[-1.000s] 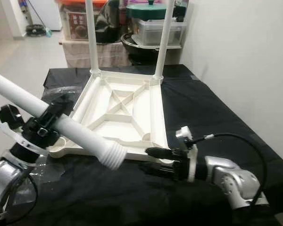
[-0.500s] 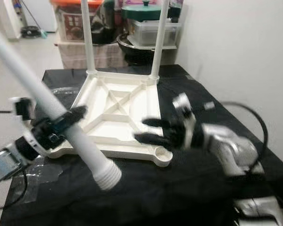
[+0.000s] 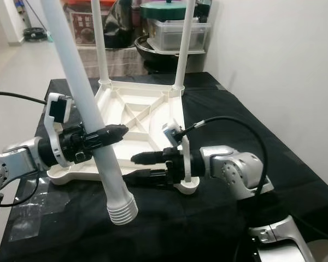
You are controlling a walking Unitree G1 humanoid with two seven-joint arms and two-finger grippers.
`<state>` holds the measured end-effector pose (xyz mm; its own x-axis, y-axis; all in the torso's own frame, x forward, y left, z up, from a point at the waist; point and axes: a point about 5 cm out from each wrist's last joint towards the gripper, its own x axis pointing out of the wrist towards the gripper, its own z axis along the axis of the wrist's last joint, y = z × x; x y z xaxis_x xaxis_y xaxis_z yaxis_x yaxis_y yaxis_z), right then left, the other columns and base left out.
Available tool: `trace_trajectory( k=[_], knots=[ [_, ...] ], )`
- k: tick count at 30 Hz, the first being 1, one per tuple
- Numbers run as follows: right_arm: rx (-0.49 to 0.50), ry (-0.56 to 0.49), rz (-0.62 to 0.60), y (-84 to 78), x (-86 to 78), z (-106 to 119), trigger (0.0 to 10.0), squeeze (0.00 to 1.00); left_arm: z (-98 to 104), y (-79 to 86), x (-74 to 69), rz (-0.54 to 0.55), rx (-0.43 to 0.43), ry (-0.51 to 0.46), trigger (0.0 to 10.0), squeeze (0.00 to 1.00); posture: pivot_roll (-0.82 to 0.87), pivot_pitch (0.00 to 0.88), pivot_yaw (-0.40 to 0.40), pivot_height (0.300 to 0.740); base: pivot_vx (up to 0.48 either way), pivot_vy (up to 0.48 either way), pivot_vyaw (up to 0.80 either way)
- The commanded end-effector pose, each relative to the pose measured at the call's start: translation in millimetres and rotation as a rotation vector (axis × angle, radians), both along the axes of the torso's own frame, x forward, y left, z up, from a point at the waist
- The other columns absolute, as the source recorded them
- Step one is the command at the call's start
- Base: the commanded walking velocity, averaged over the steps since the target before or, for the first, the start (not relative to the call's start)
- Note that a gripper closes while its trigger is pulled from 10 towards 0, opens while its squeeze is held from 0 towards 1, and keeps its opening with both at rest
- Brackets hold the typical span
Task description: Building children table
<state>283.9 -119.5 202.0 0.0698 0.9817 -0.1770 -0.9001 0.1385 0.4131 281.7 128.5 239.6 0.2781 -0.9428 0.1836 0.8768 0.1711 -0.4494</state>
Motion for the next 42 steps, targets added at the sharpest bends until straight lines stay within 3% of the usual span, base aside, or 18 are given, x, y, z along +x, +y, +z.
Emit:
trace_trajectory(
  k=[1, 7, 16, 17, 19, 20, 38, 42],
  knots=[
    [-0.008, 0.027, 0.021, 7.9, -5.6, -2.2, 10.0, 0.00, 0.6, -5.4, 2.4, -0.034, 0.016, -0.020, 10.0, 0.00, 0.03, 0.000, -0.037, 0.740, 0.000, 0.000, 0.00],
    [0.023, 0.065, 0.020, 24.1, -7.2, -4.5, 10.0, 0.00, -4.4, -14.6, 5.9, -0.068, 0.034, -0.025, 10.0, 0.00, 0.03, 0.000, -0.033, 0.740, 0.000, 0.000, 0.00],
    [0.071, 0.103, 0.012, 53.8, -13.3, -16.5, 10.0, 0.00, -4.1, -27.1, 18.8, -0.025, 0.028, -0.066, 10.0, 0.00, 0.03, 0.000, -0.030, 0.740, 0.000, 0.000, 0.00],
    [0.075, 0.103, 0.007, 56.2, -13.9, -18.0, 6.3, 0.00, -3.9, -27.7, 19.6, -0.027, 0.028, -0.069, 10.0, 0.00, 0.03, 0.000, -0.032, 0.740, 0.000, 0.000, 0.00],
    [0.075, 0.103, 0.007, 56.2, -13.9, -18.0, 6.3, 0.00, -3.9, -27.7, 19.6, -0.027, 0.028, -0.069, 10.0, 0.00, 0.03, 0.000, -0.032, 0.740, 0.000, 0.000, 0.00],
    [0.087, 0.107, 0.002, 57.8, -14.2, -18.5, 0.0, 0.00, -3.6, -28.1, 20.2, -0.026, 0.027, -0.071, 10.0, 0.00, 0.03, 0.000, -0.032, 0.740, 0.000, 0.000, 0.00],
    [0.025, 0.081, -0.090, 59.9, -18.7, -36.9, 0.0, 0.00, 2.4, -31.8, 23.5, -0.043, -0.005, -0.106, 10.0, 0.00, 0.03, 0.000, -0.029, 0.740, 0.000, 0.000, 0.00],
    [0.029, 0.081, -0.091, 58.8, -19.3, -36.7, 0.0, 0.00, 2.6, -30.7, 23.4, -0.030, 0.012, -0.169, 10.0, 0.00, 0.03, 0.000, -0.031, 0.740, 0.000, 0.000, 0.00]
  ],
)
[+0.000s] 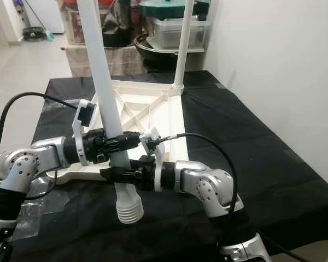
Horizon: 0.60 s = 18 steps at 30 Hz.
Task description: Building children table
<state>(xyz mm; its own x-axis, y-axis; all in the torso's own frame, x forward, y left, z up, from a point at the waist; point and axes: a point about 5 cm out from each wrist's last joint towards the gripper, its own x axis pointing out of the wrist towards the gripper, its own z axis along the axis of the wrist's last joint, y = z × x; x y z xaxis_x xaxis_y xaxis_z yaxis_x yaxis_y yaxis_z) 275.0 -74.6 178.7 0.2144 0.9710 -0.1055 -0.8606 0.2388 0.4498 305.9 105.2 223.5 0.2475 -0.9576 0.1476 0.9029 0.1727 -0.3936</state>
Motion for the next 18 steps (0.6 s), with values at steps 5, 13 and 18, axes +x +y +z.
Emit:
trace_trajectory(
  k=[5, 13, 18],
  knots=[
    [-0.045, 0.047, 0.050, 12.8, -8.4, -12.6, 0.0, 0.00, 11.7, -9.2, -12.0, -0.090, 0.020, -0.169, 10.0, 1.00, 0.03, 0.000, -0.031, 0.740, 0.000, 0.000, 0.00],
    [-0.056, 0.031, -0.025, 7.8, 0.7, -14.8, 0.0, 0.00, 26.1, 4.7, -25.2, -0.180, -0.015, -0.175, 10.0, 1.00, 0.02, 0.000, -0.028, 0.740, 0.000, 0.000, 0.00],
    [-0.047, -0.013, -0.273, -13.9, 30.3, -10.7, 0.0, 0.00, 33.7, 24.7, -39.8, -0.132, -0.049, -0.204, 10.0, 1.00, 0.02, 0.000, -0.027, 0.740, 0.000, 0.000, 0.00]
  ],
)
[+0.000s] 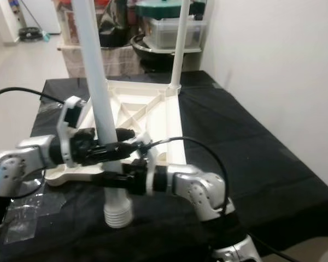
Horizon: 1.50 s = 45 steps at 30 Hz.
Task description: Building children table
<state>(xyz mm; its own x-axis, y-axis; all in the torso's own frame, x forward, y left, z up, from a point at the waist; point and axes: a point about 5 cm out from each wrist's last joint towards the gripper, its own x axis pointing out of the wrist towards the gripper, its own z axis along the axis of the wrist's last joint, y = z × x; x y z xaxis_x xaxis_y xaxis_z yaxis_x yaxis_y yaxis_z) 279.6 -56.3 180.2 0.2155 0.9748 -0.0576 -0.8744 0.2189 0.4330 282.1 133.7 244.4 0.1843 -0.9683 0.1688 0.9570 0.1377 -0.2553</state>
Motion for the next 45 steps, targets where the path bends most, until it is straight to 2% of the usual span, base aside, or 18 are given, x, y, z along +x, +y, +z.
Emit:
trace_trajectory(
  k=[1, 2, 4, 6, 9, 16, 19, 21, 22, 24, 25, 26, 28, 29, 32, 36, 42, 45],
  knots=[
    [-0.085, 0.023, -0.275, -32.2, 25.8, -12.3, 0.0, 0.00, 12.9, -3.9, -16.0, -0.095, -0.054, -0.056, 10.0, 1.00, 0.02, 0.000, -0.027, 0.740, 0.000, 0.000, 0.00],
    [-0.084, 0.007, -0.372, -41.0, 36.4, -10.6, 0.0, 0.00, 15.4, 2.2, -17.1, -0.041, -0.091, -0.058, 10.0, 0.00, 0.02, 0.000, -0.025, 0.740, 0.000, 0.000, 0.00],
    [-0.076, -0.018, -0.495, -53.0, 49.3, -7.0, 0.0, 0.00, 18.0, 11.8, -18.8, 0.050, -0.153, -0.063, 10.0, 0.00, 0.03, 0.000, -0.030, 0.740, 0.000, 0.000, 0.00],
    [-0.062, -0.043, -0.555, -59.9, 56.2, -2.3, 0.0, 0.00, 17.8, 18.0, -23.3, 0.119, -0.195, -0.068, 10.0, 0.00, 0.04, 0.000, -0.041, 0.740, 0.000, 0.000, 0.00],
    [-0.050, -0.051, -0.579, -62.7, 59.5, 0.9, 0.0, 0.00, 16.4, 20.2, -28.9, 0.156, -0.208, -0.074, 10.0, 0.00, 0.04, 0.000, -0.041, 0.740, 0.000, 0.000, 0.00],
    [-0.011, -0.080, -0.618, -65.6, 68.4, 11.3, 0.0, 0.00, 6.0, 32.9, -38.8, 0.322, -0.239, -0.045, 10.0, 0.00, 0.07, 0.000, -0.065, 0.740, 0.000, 0.000, 0.00],
    [0.034, -0.095, -0.694, -67.1, 78.9, 18.5, 0.0, 0.00, -2.0, 34.0, -40.1, 0.421, -0.203, -0.035, 10.0, 0.00, 0.07, 0.000, -0.069, 0.740, 0.000, 0.000, 0.00],
    [0.105, -0.137, -0.747, -61.8, 84.8, 35.9, 0.0, 0.00, -18.1, 39.2, -24.3, 0.628, -0.075, -0.027, 10.0, 0.00, 0.08, 0.000, -0.068, 0.740, 0.000, 0.000, 0.00],
    [0.105, -0.137, -0.747, -61.8, 84.8, 35.9, 0.0, 0.00, -18.1, 39.2, -24.3, 0.628, -0.075, -0.027, 10.0, 0.00, 0.08, 0.000, -0.068, 0.740, 0.000, 0.000, 0.00],
    [0.162, -0.164, -0.750, -55.0, 85.2, 50.4, 0.0, 0.00, -30.5, 44.5, -10.8, 0.792, 0.044, -0.039, 10.0, 0.00, 0.08, 0.000, -0.069, 0.740, 0.000, 0.000, 0.00],
    [0.208, -0.186, -0.719, -46.5, 81.2, 60.8, 0.0, 0.00, -35.1, 41.9, -6.2, 0.807, 0.085, -0.045, 10.0, 0.00, 0.08, 0.000, -0.064, 0.740, 0.000, 0.000, 0.00],
    [0.241, -0.203, -0.697, -40.7, 78.0, 68.0, 0.0, 0.00, -38.2, 39.5, -3.7, 0.814, 0.111, -0.049, 10.0, 0.00, 0.08, 0.000, -0.064, 0.740, 0.000, 0.000, 0.00],
    [0.241, -0.203, -0.697, -40.7, 78.0, 68.0, 0.0, 0.00, -38.2, 39.5, -3.7, 0.814, 0.111, -0.049, 10.0, 0.00, 0.08, 0.000, -0.064, 0.740, 0.000, 0.000, 0.00],
    [0.274, -0.232, -0.647, -27.4, 70.6, 76.4, 0.0, 0.00, -40.5, 31.4, -1.2, 0.771, 0.129, -0.049, 10.0, 0.00, 0.06, 0.000, -0.049, 0.740, 0.000, 0.000, 0.00],
    [0.279, -0.243, -0.625, -21.3, 67.3, 78.1, 0.0, 0.00, -40.5, 27.3, -0.5, 0.742, 0.129, -0.047, 10.0, 0.00, 0.06, 0.000, -0.049, 0.740, 0.000, 0.000, 0.00],
    [0.290, -0.268, -0.544, -4.1, 55.8, 78.2, 0.0, 0.00, -38.8, 18.1, 1.2, 0.648, 0.114, -0.052, 10.0, 0.00, 0.06, 0.000, -0.043, 0.740, 0.000, 0.000, 0.00],
    [0.289, -0.268, -0.514, 3.3, 50.2, 75.8, 0.0, 0.00, -37.6, 14.5, 0.0, 0.598, 0.108, -0.059, 10.0, 0.00, 0.06, 0.000, -0.042, 0.740, 0.000, 0.000, 0.00],
    [0.296, -0.261, -0.479, 12.2, 42.7, 74.8, 0.0, 0.00, -42.6, 14.1, 3.0, 0.593, 0.154, -0.079, 10.0, 0.00, 0.06, 0.000, -0.034, 0.740, 0.000, 0.000, 0.00]
  ],
)
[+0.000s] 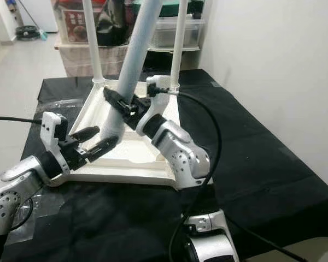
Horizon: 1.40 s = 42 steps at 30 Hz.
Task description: Building children table
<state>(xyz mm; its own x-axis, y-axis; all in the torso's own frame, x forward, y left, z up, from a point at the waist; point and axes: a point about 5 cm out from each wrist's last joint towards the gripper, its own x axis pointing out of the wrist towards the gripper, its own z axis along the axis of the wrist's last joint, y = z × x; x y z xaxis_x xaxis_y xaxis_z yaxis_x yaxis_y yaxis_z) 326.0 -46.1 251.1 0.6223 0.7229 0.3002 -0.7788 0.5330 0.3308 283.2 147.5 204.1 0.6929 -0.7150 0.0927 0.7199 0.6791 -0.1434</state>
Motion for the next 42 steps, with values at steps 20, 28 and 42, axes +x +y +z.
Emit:
trace_trajectory(
  k=[20, 28, 42],
  knots=[
    [-0.016, -0.049, 0.205, 21.1, -34.6, 4.3, 0.0, 0.00, -13.9, -7.7, 8.9, -0.089, 0.094, -0.006, 0.0, 0.00, 0.05, 0.000, -0.033, 0.740, 0.000, 0.000, 0.00],
    [-0.026, -0.001, 0.176, 15.4, -24.8, 5.4, 10.0, 1.00, -15.8, -8.9, 4.3, -0.150, 0.121, -0.007, 0.0, 0.00, 0.05, 0.000, -0.037, 0.740, 0.000, 0.000, 0.00],
    [0.068, 0.070, 0.213, 16.8, -23.3, 7.5, 0.0, 0.00, -23.7, -8.5, -5.5, -0.227, 0.157, 0.012, 0.0, 0.00, 0.06, 0.000, -0.041, 0.740, 0.000, 0.000, 0.00]
  ],
)
